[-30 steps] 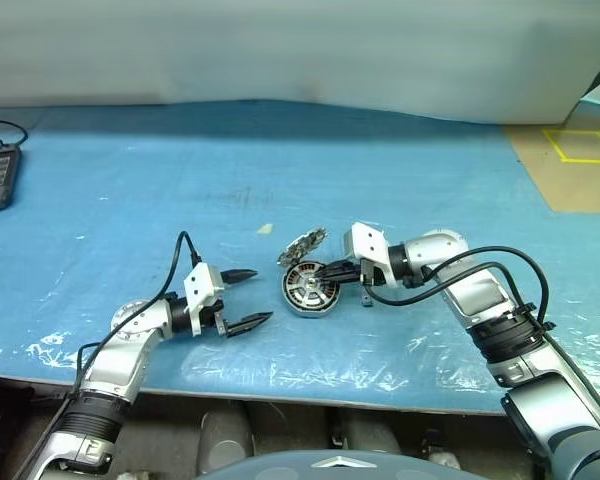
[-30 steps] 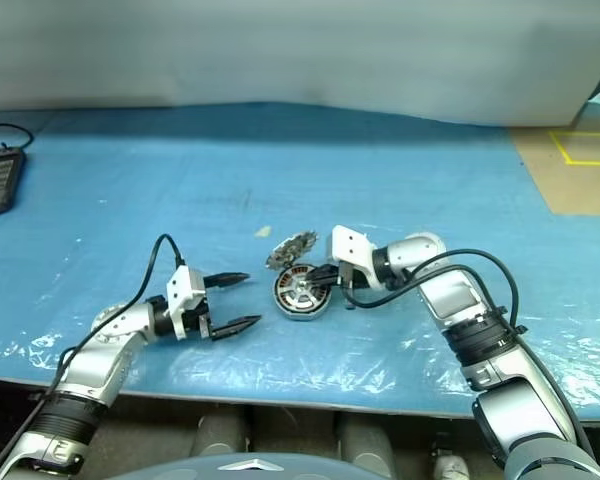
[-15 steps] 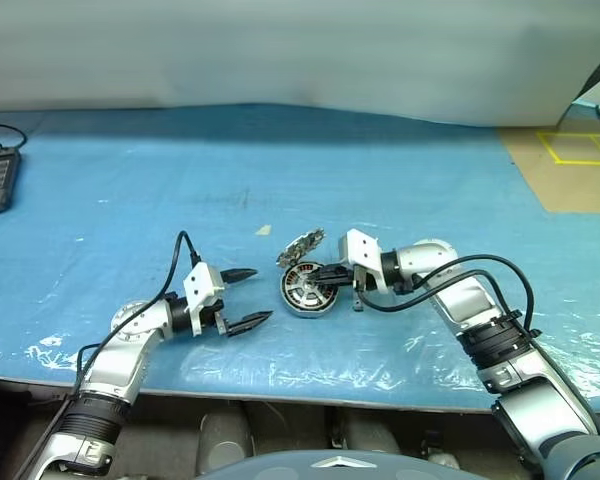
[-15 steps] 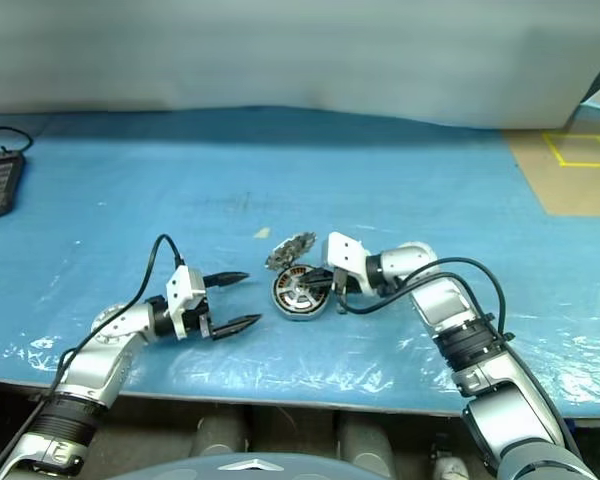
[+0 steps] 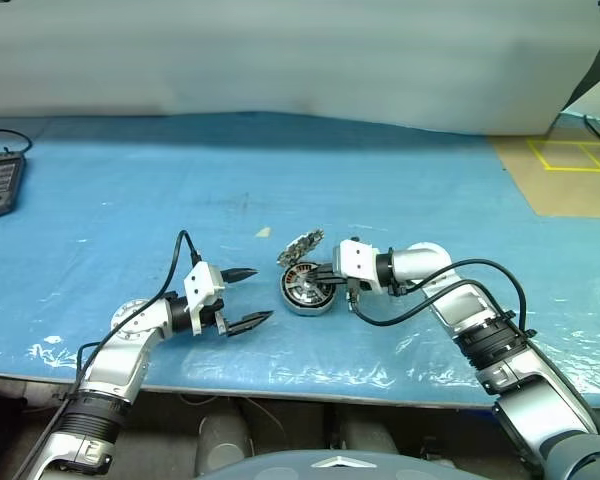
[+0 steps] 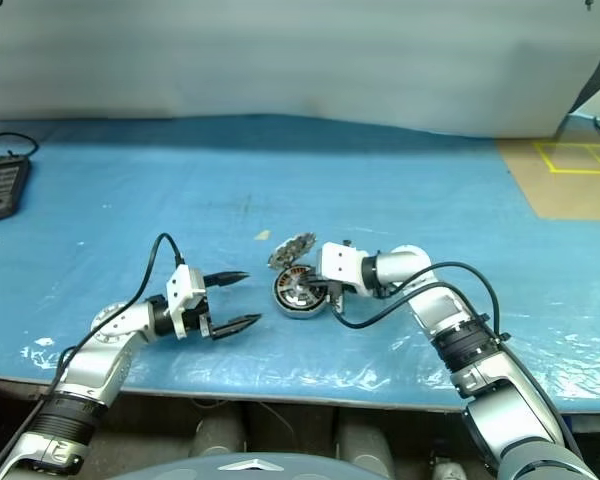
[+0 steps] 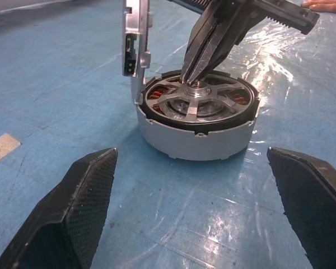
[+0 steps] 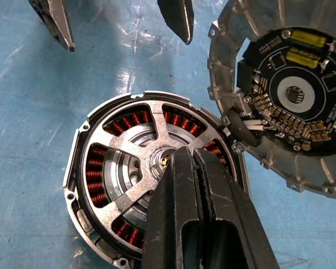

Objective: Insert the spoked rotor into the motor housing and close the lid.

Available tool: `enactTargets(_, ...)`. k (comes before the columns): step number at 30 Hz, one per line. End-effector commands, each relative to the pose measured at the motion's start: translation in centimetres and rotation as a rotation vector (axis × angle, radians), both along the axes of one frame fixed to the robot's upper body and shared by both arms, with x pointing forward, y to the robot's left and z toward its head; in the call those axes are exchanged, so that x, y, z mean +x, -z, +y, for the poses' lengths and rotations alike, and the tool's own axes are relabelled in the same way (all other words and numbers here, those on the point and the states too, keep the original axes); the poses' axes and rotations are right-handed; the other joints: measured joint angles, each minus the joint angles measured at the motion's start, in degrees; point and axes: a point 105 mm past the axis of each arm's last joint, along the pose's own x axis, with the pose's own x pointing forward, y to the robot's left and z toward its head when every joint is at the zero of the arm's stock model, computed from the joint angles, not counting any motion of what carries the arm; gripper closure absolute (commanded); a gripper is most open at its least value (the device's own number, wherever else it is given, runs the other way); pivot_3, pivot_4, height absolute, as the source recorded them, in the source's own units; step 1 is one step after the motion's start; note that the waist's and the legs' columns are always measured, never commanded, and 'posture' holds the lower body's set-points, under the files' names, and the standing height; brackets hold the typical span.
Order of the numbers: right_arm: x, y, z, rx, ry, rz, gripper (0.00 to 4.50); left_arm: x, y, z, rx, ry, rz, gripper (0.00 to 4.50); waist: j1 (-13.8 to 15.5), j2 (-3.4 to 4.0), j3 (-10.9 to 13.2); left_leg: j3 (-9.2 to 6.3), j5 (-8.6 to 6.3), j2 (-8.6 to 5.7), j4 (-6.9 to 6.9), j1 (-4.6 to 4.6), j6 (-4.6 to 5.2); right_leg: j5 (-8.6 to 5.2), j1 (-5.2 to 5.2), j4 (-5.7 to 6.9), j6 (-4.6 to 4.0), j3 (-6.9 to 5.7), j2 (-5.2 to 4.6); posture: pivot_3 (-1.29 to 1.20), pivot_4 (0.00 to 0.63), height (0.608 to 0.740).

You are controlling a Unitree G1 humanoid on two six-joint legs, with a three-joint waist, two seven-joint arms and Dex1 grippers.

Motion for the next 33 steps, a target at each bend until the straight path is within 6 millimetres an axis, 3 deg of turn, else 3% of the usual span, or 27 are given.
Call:
enactTargets(1, -1.5, 1.9, -0.5, -0.007, -0.019, 0.153, 4.47, 0.0, -0.5, 0.2, -0.003, 0.003, -0.031, 0.0, 0.1, 0.01, 0.0, 0.0, 0.0, 0.01, 0.0, -0.07, 0.0, 0.01, -0.04, 0.0, -0.01, -0.02, 0.0, 0.0, 0.15, 0.74)
enactTargets(4, -1.6, 0.2, -0.2, 0.044, -0.048, 0.141, 4.47, 0.1, -0.5, 0.2, -0.002, 0.005, -0.03, 0.0, 0.0, 0.02, 0.0, 0.0, 0.0, 0.06, -0.03, -0.27, -0.01, 0.25, -0.18, -0.06, -0.43, -0.08, 0.03, 0.0, 0.15, 0.74)
enactTargets(10, -1.9, -2.7, 0.7, 0.124, -0.1, 0.12, 4.47, 0.1, -0.5, 0.1, -0.001, 0.01, -0.03, 0.0, 0.0, 0.05, 0.0, 0.0, -0.04, 0.14, -0.52, -0.85, -0.57, 0.28, -0.91, -0.14, -0.36, -0.19, 0.25, 0.0, 0.15, 0.74)
enactTargets(16, -2.8, -3.5, 1.0, 0.119, -0.139, 0.146, 4.47, 0.1, -0.6, 0.1, -0.001, 0.013, -0.029, 0.0, 0.1, 0.15, 0.1, -0.02, -0.05, 0.18, -0.45, -1.2, -0.61, 0.3, -1.21, -0.06, -0.34, -0.24, 0.26, 0.0, 0.15, 0.74)
enactTargets(20, -3.0, -3.0, 0.8, 0.098, -0.137, 0.176, 4.47, 0.0, -0.7, 0.0, -0.002, 0.015, -0.029, 0.0, 0.1, 0.17, 0.1, -0.02, -0.05, 0.18, -0.3, -1.19, -0.61, 0.26, -1.19, -0.06, -0.4, -0.2, 0.23, 0.0, 0.15, 0.74)
enactTargets(33, -1.9, 1.6, -0.4, -0.053, -0.054, 0.237, 4.47, 0.1, -1.1, -0.1, -0.004, 0.009, -0.031, 0.0, -0.2, 0.18, 0.2, -0.01, -0.04, 0.2, -0.09, -0.96, -0.6, 0.16, -0.99, 0.04, -0.57, -0.16, 0.25, 0.0, 0.15, 0.74)
